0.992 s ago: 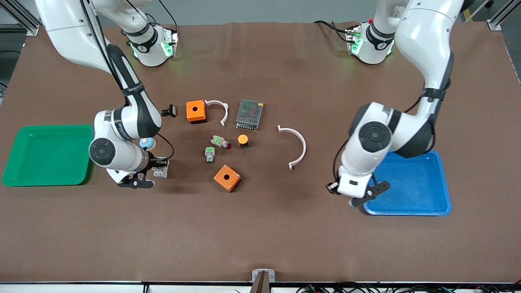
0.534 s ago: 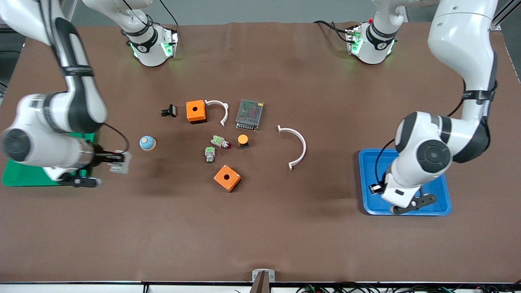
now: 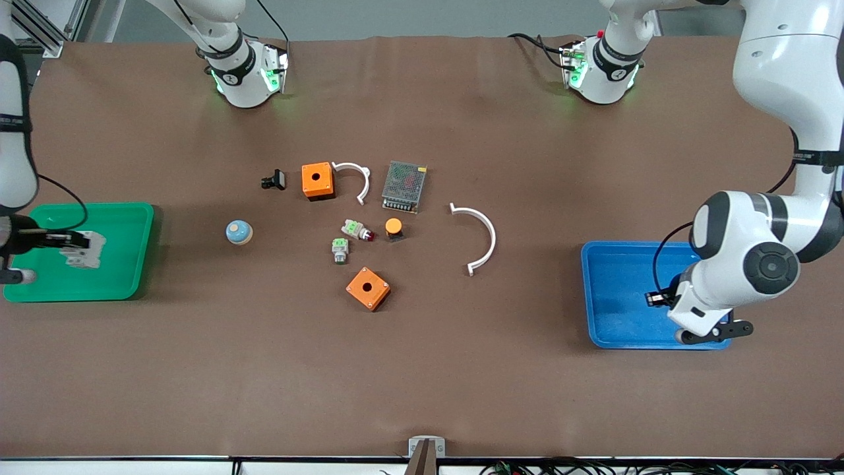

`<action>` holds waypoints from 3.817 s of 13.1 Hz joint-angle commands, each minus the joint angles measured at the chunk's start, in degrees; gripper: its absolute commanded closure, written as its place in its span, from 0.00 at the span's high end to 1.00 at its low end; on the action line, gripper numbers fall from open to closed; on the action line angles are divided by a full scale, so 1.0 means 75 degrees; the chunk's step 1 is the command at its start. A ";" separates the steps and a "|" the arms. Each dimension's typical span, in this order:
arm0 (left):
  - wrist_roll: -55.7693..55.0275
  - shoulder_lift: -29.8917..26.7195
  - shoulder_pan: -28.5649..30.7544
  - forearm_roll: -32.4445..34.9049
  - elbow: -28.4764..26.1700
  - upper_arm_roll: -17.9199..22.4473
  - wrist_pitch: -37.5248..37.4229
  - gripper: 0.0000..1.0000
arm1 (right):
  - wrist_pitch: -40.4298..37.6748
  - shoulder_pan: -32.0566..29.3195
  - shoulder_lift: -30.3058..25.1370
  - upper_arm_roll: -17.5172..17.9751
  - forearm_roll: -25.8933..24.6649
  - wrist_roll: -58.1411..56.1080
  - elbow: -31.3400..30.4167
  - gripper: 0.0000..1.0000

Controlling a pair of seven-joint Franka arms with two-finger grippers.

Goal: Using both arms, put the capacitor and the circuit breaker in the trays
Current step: 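Carry the capacitor to the blue tray while the right gripper carries the breaker, then lower the capacitor into the blue tray while the right gripper releases the breaker, then open the left gripper and lift away while the right gripper withdraws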

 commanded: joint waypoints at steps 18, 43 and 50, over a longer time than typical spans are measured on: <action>0.1627 0.0834 0.0570 0.0020 -0.0115 -0.0071 0.0530 0.17 | 0.1101 -0.1428 0.0977 0.0197 -0.0325 -0.1902 0.0106 1.00; 0.1603 -0.2714 0.0534 -0.0471 0.0940 -0.0809 -0.2468 1.00 | -0.2921 0.2616 -0.3491 0.0209 0.1093 0.3172 0.0187 1.00; 0.1650 -0.4133 -0.0224 -0.1360 0.0579 0.0124 -0.4226 1.00 | -0.3029 0.2640 -0.3374 0.0220 0.0660 0.3079 0.0764 1.00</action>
